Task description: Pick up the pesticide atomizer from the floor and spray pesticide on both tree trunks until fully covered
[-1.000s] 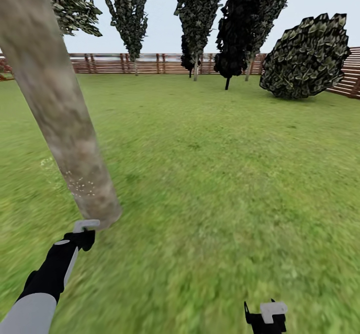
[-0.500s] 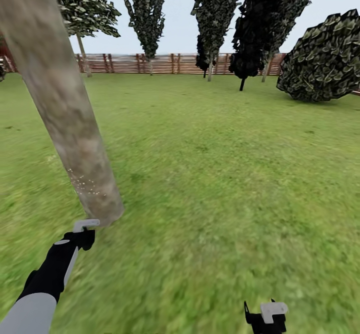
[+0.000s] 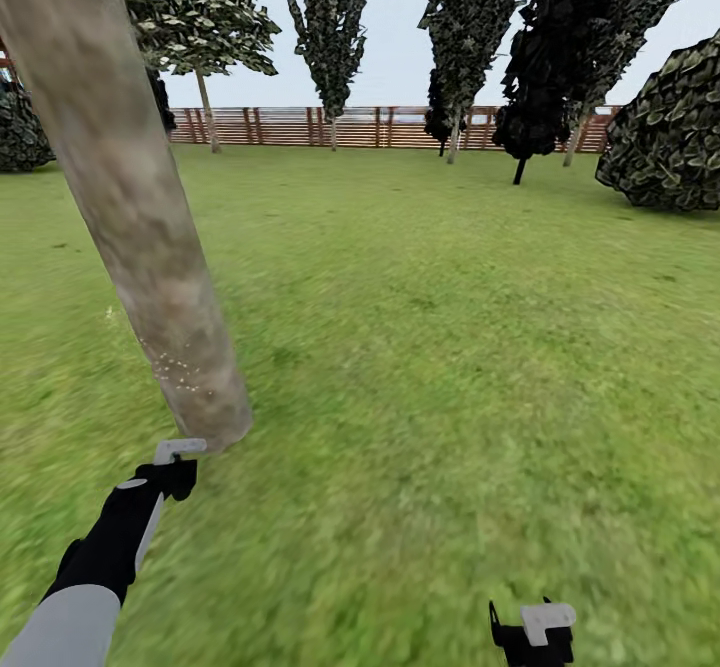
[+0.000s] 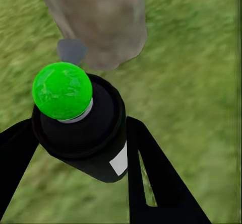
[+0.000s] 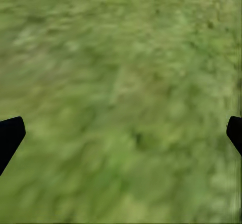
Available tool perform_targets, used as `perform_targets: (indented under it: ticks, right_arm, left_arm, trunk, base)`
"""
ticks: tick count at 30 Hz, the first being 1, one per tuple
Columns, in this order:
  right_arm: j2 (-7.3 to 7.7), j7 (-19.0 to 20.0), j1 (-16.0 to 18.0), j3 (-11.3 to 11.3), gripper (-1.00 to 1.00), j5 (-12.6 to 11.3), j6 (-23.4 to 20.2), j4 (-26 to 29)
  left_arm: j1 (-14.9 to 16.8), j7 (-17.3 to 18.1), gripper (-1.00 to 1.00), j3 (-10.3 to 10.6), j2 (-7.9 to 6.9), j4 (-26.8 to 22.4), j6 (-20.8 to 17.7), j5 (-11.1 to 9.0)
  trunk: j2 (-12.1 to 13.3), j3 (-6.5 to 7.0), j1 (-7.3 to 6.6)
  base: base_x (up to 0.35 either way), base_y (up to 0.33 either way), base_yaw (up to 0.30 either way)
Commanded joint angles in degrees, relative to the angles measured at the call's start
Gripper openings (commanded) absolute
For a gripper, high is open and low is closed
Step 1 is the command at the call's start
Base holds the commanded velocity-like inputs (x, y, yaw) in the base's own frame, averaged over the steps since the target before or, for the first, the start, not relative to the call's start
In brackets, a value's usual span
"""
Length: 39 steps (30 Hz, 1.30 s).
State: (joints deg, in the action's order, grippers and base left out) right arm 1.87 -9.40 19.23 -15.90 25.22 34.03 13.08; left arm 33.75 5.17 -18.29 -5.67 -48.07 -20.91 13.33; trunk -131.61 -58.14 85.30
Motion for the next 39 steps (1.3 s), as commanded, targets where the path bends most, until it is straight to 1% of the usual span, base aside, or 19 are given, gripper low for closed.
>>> perform_targets:
  ticks: [1,4,10,13,16,18,20,23,24,25,28,29,30,31,33,34,35,37,39]
  right_arm:
    - [0.13,0.0,0.0,0.0,1.00,0.0,0.0,0.0]
    - [0.39,0.0,0.0,0.0,1.00,0.0,0.0,0.0]
    - [0.50,0.0,0.0,0.0,1.00,0.0,0.0,0.0]
    - [0.45,0.0,0.0,0.0,1.00,0.0,0.0,0.0]
    - [0.41,0.0,0.0,0.1,1.00,0.1,0.0,-0.1]
    - [0.41,0.0,0.0,0.1,1.00,0.1,0.0,-0.1]
    - [0.41,0.0,0.0,0.1,1.00,0.1,0.0,-0.1]
    - [0.41,0.0,0.0,0.1,1.00,0.1,0.0,-0.2]
    - [0.41,0.0,0.0,0.1,1.00,0.1,0.0,-0.2]
    - [0.41,0.0,0.0,0.1,1.00,0.1,0.0,-0.2]
    - [0.41,0.0,0.0,0.1,1.00,0.1,0.0,-0.2]
    - [0.41,0.0,0.0,0.1,1.00,0.1,0.0,-0.2]
    - [0.41,0.0,0.0,0.1,1.00,0.1,0.0,-0.2]
    - [0.41,0.0,0.0,0.1,1.00,0.1,0.0,-0.2]
    - [0.41,0.0,0.0,0.1,1.00,0.1,0.0,-0.2]
    - [0.41,0.0,0.0,0.1,1.00,0.1,0.0,-0.2]
    - [0.41,0.0,0.0,0.1,1.00,0.1,0.0,-0.2]
    - [0.41,0.0,0.0,0.1,1.00,0.1,0.0,-0.2]
    - [0.41,0.0,0.0,0.1,1.00,0.1,0.0,-0.2]
  left_arm:
    - [0.0,0.0,-1.00,0.0,0.03,0.0,0.0,0.0]
    - [0.0,0.0,-1.00,0.1,0.04,-0.1,0.0,0.0]
    - [0.0,0.1,-1.00,0.1,0.15,-1.1,-0.4,-0.1]
    - [0.0,0.5,-1.00,0.4,0.15,-2.9,-0.6,0.0]
    - [0.1,0.9,-1.00,0.4,0.07,-6.3,-1.2,0.1]
    - [0.2,1.6,-1.00,0.4,-0.03,-7.5,-2.4,0.0]
    - [0.6,4.0,-1.00,0.4,0.03,-8.3,-4.1,0.1]
    - [1.0,4.9,-1.00,0.5,0.20,-8.5,-4.6,0.1]
    - [1.1,5.1,-1.00,1.3,0.03,-8.5,-5.8,0.1]
    - [1.2,5.2,-1.00,2.6,-0.05,-8.8,-8.1,0.1]
    - [1.3,6.6,-1.00,4.2,-0.10,-11.0,-8.9,0.1]
    - [1.3,8.0,-1.00,4.6,-0.34,-11.8,-9.4,0.1]
    - [1.9,9.7,-1.00,4.8,-0.88,-12.3,-11.0,0.3]
    - [2.5,10.5,-1.00,4.7,-1.82,-12.4,-12.3,0.2]
    - [3.1,11.1,-1.00,4.6,-3.78,-12.5,-13.4,0.0]
    - [3.3,11.4,-1.00,4.6,-4.51,-12.5,-13.8,-0.1]
    - [3.4,11.8,-1.00,4.8,-4.72,-12.6,-14.0,-0.1]
    - [3.9,12.5,-1.00,5.1,-4.23,-12.6,-14.5,-0.1]
    - [5.6,12.8,-1.00,5.2,-2.97,-12.6,-15.9,-0.1]
  trunk:
    - [0.0,0.00,0.00]
    - [0.0,0.00,0.00]
    - [0.0,0.00,0.00]
    - [0.0,-0.03,0.00]
    - [0.0,-0.09,0.00]
    - [0.0,-0.14,0.00]
    - [0.0,-0.18,0.00]
    - [0.0,-0.25,0.00]
    - [0.0,-0.27,0.00]
    - [0.0,-0.29,0.00]
    - [0.0,-0.35,0.00]
    - [0.0,-0.36,0.00]
    - [0.0,-0.36,0.00]
    - [0.0,-0.37,0.00]
    - [0.0,-0.37,0.00]
    - [0.0,-0.37,0.00]
    - [0.0,-0.37,0.00]
    - [0.0,-0.37,0.00]
    - [0.0,-0.37,0.00]
  base:
    - [0.212,-0.224,0.003]
    - [0.179,-0.232,0.001]
    - [0.022,-0.219,0.001]
    - [0.001,-0.032,0.140]
    - [0.000,-0.004,0.250]
    - [0.000,-0.001,0.263]
    - [0.000,0.000,0.266]
    - [0.000,0.000,0.266]
    - [0.000,0.000,0.267]
    - [0.000,0.000,0.267]
    - [0.000,0.000,0.266]
    - [0.000,0.000,0.263]
    - [0.000,0.000,0.221]
    - [0.000,0.000,0.130]
    - [0.000,0.000,0.063]
    - [0.000,0.000,0.022]
    - [0.000,0.000,0.011]
    - [0.000,0.000,0.004]
    - [0.000,0.000,0.001]
